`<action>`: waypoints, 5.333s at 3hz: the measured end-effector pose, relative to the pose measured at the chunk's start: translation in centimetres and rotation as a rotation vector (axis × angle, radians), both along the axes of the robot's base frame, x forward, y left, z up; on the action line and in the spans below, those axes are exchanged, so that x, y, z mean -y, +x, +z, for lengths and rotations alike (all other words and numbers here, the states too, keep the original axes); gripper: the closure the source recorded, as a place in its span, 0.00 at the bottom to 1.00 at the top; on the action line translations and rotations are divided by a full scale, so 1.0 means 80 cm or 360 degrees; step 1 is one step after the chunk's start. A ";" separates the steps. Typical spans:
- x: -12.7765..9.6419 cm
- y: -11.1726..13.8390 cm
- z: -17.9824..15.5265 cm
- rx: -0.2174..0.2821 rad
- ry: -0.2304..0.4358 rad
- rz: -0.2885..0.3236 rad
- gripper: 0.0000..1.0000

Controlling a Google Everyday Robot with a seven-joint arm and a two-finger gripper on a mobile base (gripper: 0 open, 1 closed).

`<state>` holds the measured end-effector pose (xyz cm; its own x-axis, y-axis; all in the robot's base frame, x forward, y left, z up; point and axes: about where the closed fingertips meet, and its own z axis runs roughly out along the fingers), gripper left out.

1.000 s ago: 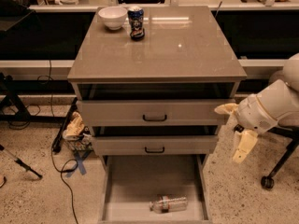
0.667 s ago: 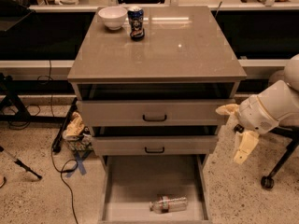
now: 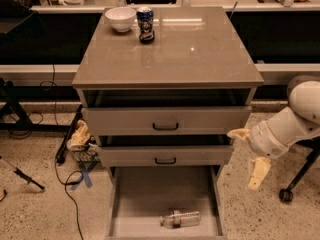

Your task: Pick water bottle from bottom drawer and place on counter

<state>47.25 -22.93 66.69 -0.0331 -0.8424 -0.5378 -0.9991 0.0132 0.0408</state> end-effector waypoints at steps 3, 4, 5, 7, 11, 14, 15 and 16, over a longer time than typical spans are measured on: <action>-0.025 -0.012 -0.165 -0.0129 0.0342 0.0171 0.00; -0.025 -0.012 -0.165 -0.0128 0.0342 0.0171 0.00; -0.035 -0.009 -0.208 -0.0074 0.0385 0.0165 0.00; -0.100 -0.005 -0.357 -0.0020 0.0489 0.0122 0.00; -0.135 0.006 -0.424 0.0136 0.0480 0.0203 0.00; -0.161 0.031 -0.480 0.0303 0.0357 0.0312 0.00; -0.163 0.043 -0.515 0.0341 0.0336 0.0339 0.00; -0.165 0.055 -0.550 0.0374 0.0325 0.0350 0.00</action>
Offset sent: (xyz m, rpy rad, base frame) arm -0.0065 0.0370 -0.1954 0.3638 0.0774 0.1422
